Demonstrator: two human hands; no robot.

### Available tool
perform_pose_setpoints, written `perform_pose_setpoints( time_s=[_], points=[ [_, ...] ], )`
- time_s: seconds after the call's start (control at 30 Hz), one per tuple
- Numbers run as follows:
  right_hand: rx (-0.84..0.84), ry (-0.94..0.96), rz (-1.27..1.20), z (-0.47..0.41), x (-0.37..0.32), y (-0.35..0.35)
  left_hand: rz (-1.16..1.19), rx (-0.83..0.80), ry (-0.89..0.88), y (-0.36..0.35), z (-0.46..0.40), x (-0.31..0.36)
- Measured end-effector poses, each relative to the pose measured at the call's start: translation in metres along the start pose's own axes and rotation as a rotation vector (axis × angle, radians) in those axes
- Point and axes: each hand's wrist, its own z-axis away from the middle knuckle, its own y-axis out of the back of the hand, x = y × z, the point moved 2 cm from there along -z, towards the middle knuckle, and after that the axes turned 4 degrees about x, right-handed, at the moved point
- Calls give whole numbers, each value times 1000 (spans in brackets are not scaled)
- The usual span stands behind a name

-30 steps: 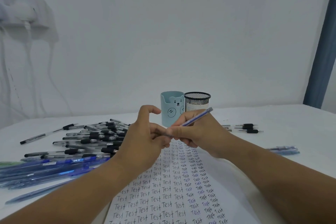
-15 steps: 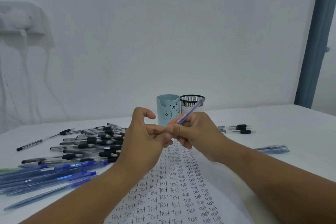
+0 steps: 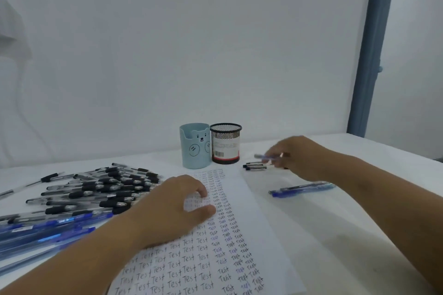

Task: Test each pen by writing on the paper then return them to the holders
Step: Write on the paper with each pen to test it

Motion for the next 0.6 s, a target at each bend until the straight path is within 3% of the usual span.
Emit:
perform_pose_setpoints(
  time_s=[0.13,0.37,0.6],
  points=[
    [-114,13,171,14,28,-10,-20,15,-12,-3,-2,1],
    [-170,-41,58,16,27,-12,-17,32,-22,-5,-2,-4],
    [-62,164,76,9,-41,-26,-87,170,-74,18,3,-1]
  ],
)
